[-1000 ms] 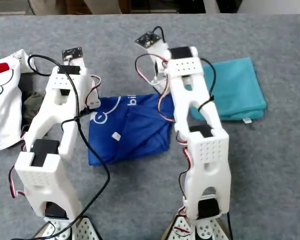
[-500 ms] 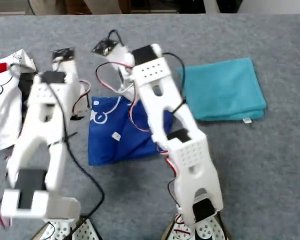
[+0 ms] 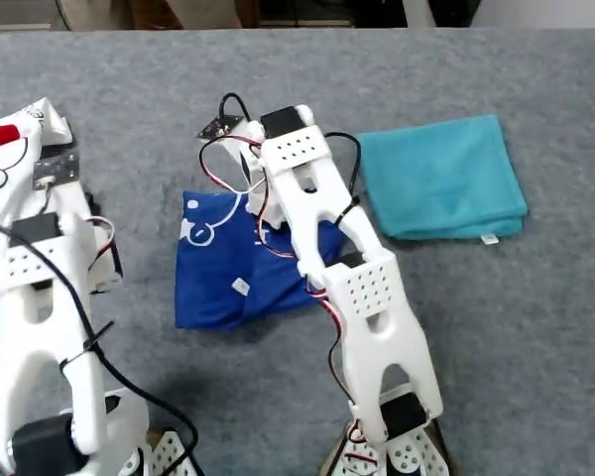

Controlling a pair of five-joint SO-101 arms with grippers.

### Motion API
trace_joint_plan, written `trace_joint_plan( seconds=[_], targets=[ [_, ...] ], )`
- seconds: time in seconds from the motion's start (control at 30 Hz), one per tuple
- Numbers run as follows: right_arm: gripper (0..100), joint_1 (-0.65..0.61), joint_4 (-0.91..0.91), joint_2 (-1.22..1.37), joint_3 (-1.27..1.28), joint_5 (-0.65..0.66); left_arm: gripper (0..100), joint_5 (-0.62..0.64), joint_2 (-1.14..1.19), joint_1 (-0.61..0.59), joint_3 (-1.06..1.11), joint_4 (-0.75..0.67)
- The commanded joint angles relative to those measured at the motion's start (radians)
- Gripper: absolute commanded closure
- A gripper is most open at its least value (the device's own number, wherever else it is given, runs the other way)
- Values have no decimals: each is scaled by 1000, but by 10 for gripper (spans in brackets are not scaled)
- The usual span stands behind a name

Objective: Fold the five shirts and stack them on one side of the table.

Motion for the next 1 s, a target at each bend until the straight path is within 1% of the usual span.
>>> trace_joint_plan(
  seconds=[0.0, 0.2, 0.33, 0.43, 0.5, 0.73, 0.97],
  targets=[
    [997, 21, 38, -24, -42, 0, 981, -31, -56, -20, -5, 40],
    [997, 22, 41, -27, -24, -9, 981, -48, -97, -52, -2, 86],
    [997, 21, 41, -85, 81, -3, 981, -71, -124, -98, 0, 91],
    [997, 44, 38, -140, 168, -2, 981, -95, -137, -109, -17, 199],
    [997, 61, 38, -183, 223, -2, 981, -100, -151, -117, -11, 232],
    [997, 81, 35, -354, 490, -2, 981, -100, -219, -135, 60, 241],
    [997, 82, -60, -622, 852, -2, 980, -100, -283, -155, 68, 241]
  ],
)
